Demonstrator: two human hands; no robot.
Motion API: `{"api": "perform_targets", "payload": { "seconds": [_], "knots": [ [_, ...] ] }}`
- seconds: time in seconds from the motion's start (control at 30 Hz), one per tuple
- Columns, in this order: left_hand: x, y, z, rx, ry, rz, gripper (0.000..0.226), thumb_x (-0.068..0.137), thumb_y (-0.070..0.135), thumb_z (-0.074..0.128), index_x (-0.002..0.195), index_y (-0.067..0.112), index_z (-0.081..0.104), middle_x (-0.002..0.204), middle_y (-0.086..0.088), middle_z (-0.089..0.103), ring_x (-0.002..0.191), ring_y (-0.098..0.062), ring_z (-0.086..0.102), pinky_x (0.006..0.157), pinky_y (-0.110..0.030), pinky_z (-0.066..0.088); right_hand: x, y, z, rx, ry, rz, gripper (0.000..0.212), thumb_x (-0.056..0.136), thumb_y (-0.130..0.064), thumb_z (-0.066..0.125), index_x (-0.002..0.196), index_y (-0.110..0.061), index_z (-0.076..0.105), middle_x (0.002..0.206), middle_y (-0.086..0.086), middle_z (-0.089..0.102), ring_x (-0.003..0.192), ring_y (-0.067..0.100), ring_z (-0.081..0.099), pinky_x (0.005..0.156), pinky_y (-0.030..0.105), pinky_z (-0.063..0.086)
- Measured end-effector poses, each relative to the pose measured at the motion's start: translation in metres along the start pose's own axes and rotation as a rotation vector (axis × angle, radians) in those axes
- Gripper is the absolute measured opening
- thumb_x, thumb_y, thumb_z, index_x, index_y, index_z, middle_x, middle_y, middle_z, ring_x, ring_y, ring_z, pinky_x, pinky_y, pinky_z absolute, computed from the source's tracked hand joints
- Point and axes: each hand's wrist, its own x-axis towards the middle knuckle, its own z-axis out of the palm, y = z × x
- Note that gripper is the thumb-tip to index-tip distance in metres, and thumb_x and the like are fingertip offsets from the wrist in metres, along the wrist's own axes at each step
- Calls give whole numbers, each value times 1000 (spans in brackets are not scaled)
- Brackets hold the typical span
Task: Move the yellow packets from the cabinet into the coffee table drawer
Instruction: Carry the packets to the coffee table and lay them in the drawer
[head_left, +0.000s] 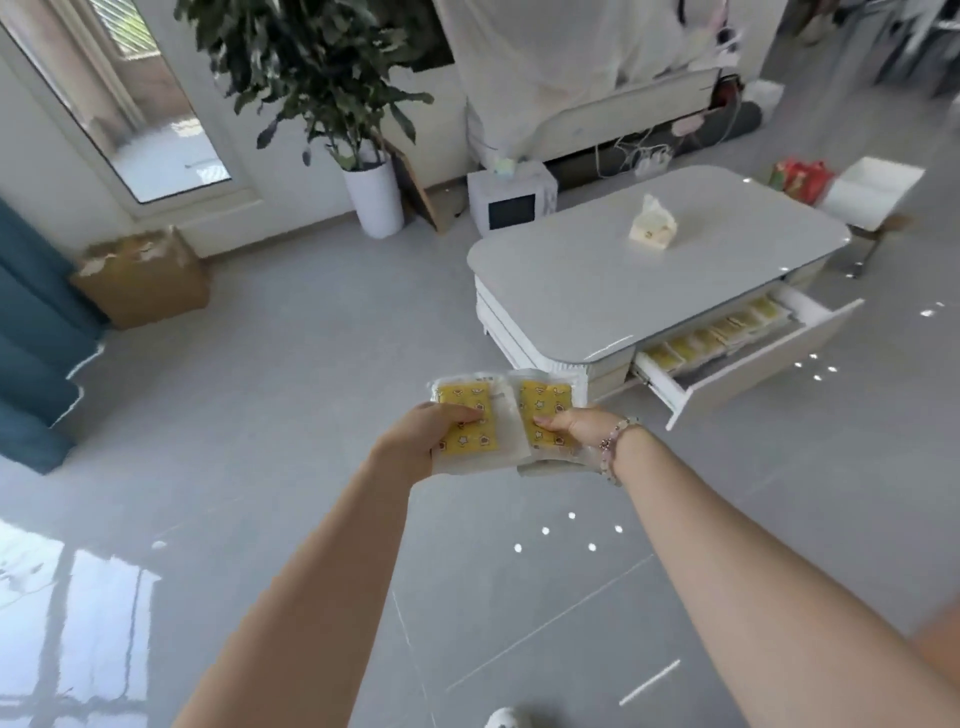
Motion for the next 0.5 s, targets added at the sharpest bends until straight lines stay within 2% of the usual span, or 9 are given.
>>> {"api": "perform_targets", "payload": {
  "seconds": [0.03, 0.17, 0.23, 0.3, 0.37, 0.43, 0.5],
  "knots": [
    [13, 9, 11, 19, -33, -5, 4, 87, 6, 60, 88, 9, 63, 66, -4, 71, 65, -20, 67, 62, -32, 56, 3, -2, -12, 14, 41, 7, 40, 78, -31, 76, 108, -6, 67, 109, 5, 68, 101, 19, 63, 86, 28, 50],
    [54, 42, 71, 114, -190, 2, 6, 90, 7, 57, 88, 11, 61, 66, -2, 71, 62, -16, 68, 58, -28, 55, 9, -5, -64, 187, 201, 3, 7, 82, -16, 72, 82, -13, 66, 98, 4, 68, 93, 20, 62, 90, 28, 47],
    [70, 52, 105, 177, -254, -13, 5, 89, 9, 60, 94, 10, 62, 83, -7, 71, 76, -20, 67, 70, -32, 56, 6, 2, -90, 261, 267, 12, 8, 81, -14, 73, 80, -14, 65, 100, 4, 69, 96, 20, 64, 96, 31, 48],
    [84, 57, 142, 232, -323, -38, 11, 87, 10, 63, 98, 10, 63, 96, -10, 69, 85, -24, 66, 78, -36, 55, 0, 12, -118, 287, 377, 32, 16, 78, -20, 76, 89, -13, 67, 106, 5, 70, 101, 21, 64, 98, 35, 47],
    [92, 59, 180, 283, -405, -63, 7, 88, 10, 63, 95, 10, 63, 87, -8, 70, 76, -22, 67, 65, -32, 58, -12, 22, -146, 281, 475, 74, 34, 76, -29, 77, 103, -12, 68, 108, 5, 69, 103, 21, 64, 98, 35, 47],
    [96, 57, 216, 336, -494, -82, 4, 89, 9, 62, 92, 10, 63, 76, -5, 70, 66, -18, 68, 52, -28, 56, -22, 34, -173, 298, 551, 101, 38, 79, -32, 75, 109, -11, 67, 108, 3, 68, 103, 21, 63, 95, 31, 47],
    [100, 53, 247, 383, -570, -87, 6, 89, 8, 62, 94, 11, 64, 78, -5, 70, 70, -18, 67, 59, -29, 57, -28, 49, -195, 333, 600, 135, 34, 80, -32, 73, 107, -11, 66, 106, 3, 67, 101, 20, 62, 88, 27, 46]
  ]
}}
